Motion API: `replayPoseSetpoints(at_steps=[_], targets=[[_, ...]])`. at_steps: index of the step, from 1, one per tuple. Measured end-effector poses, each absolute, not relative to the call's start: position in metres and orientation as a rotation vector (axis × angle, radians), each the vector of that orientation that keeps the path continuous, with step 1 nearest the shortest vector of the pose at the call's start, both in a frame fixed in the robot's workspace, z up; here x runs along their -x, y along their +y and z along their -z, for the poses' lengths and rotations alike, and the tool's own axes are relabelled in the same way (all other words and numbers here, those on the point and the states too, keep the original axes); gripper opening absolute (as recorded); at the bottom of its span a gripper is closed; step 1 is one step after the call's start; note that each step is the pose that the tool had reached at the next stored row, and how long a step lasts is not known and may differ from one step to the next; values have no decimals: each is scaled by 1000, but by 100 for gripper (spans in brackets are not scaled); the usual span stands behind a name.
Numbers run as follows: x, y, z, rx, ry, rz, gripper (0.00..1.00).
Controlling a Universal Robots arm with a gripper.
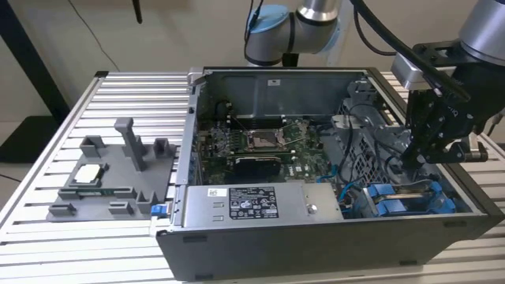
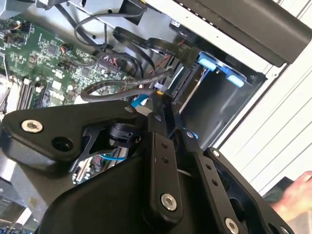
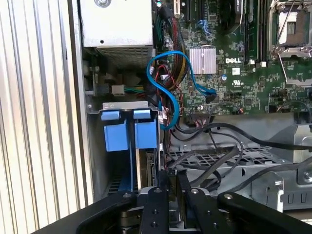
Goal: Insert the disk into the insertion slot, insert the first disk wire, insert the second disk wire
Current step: 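Insert the first disk wire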
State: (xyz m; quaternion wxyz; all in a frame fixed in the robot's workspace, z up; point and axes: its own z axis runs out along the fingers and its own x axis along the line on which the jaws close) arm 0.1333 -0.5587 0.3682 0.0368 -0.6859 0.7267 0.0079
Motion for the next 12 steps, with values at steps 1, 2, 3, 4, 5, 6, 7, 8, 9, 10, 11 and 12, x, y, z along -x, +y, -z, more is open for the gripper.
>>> replayPoseSetpoints(at_steps=[1,2,3,4,5,6,7,8,9,10,11,12], targets=[[-133,-559,-368,2106,2231,-24,19],[-133,-559,-368,2106,2231,-24,19],[-134,-559,-368,2106,2231,-24,19],[-134,-559,-367,2106,2230,-25,19],[-135,-559,-367,2106,2231,-24,19],[-135,-559,-367,2108,2233,-20,19],[-135,-559,-366,2110,2234,-16,19],[-136,-559,-365,2111,2236,-12,19],[-136,-560,-364,2113,2237,-9,19],[-136,-560,-363,2113,2238,-6,19],[-136,-560,-362,2113,2238,-3,19],[-136,-560,-361,2113,2237,0,19]])
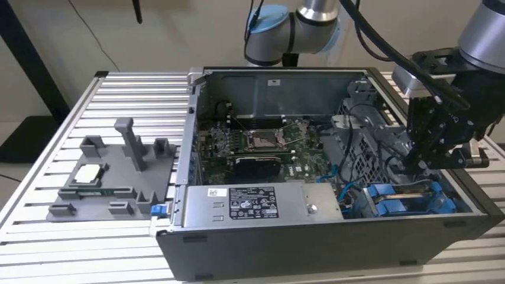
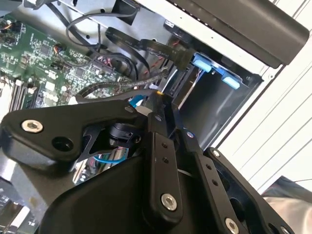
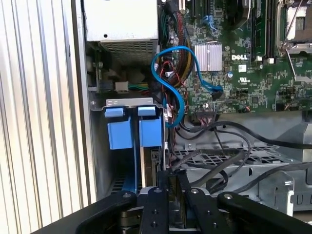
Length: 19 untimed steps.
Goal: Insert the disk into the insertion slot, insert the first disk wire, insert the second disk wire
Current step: 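Insert the first disk wire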
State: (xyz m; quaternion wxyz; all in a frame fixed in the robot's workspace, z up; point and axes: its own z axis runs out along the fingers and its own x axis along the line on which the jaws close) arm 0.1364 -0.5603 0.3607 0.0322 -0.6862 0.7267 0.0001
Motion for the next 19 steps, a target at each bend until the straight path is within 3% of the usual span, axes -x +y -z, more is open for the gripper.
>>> replayPoseSetpoints(at_steps=[19], targets=[[-146,-561,-347,2152,2226,43,19]])
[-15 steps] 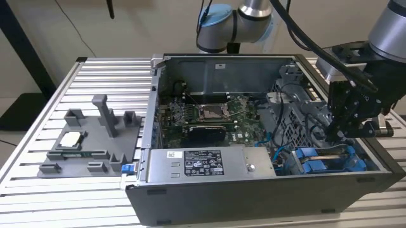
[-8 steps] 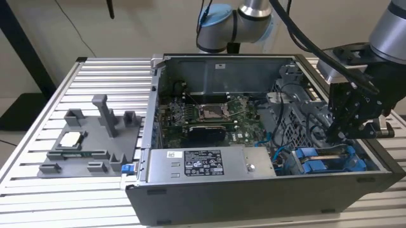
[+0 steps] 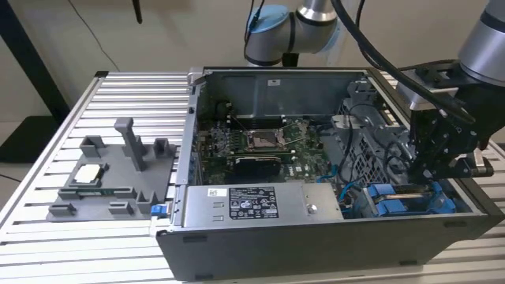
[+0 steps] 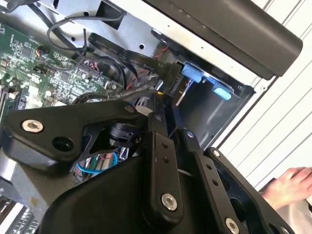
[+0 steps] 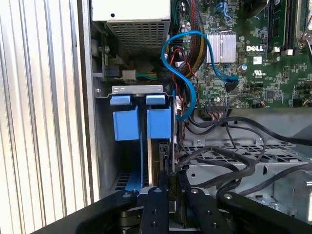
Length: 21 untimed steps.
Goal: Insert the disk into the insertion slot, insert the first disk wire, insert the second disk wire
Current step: 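Insert the first disk wire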
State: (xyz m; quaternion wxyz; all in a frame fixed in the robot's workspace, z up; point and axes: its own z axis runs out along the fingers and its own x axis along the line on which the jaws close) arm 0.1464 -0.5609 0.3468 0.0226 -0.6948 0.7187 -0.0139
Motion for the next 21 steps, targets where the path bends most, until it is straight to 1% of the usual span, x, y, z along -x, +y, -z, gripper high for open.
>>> replayPoseSetpoints(at_steps=[21], targets=[[-151,-562,-342,2171,2215,54,19]])
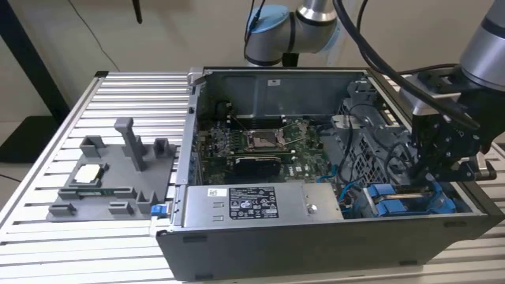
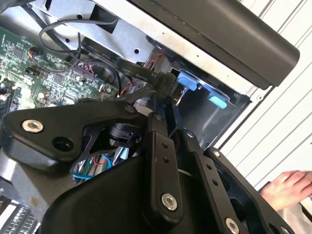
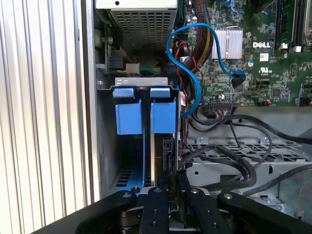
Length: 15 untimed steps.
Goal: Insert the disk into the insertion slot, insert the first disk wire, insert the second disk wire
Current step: 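Insert the first disk wire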
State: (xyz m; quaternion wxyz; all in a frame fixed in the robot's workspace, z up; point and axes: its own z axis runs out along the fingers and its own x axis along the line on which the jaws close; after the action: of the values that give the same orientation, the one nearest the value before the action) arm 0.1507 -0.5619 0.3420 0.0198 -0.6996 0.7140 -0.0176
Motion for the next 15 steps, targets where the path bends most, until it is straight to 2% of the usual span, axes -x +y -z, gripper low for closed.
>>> replayPoseSetpoints(at_steps=[12,13,15], targets=[[-151,-562,-335,2167,2211,55,20],[-151,-562,-339,2166,2210,53,27],[-151,-562,-347,2166,2210,53,27]])
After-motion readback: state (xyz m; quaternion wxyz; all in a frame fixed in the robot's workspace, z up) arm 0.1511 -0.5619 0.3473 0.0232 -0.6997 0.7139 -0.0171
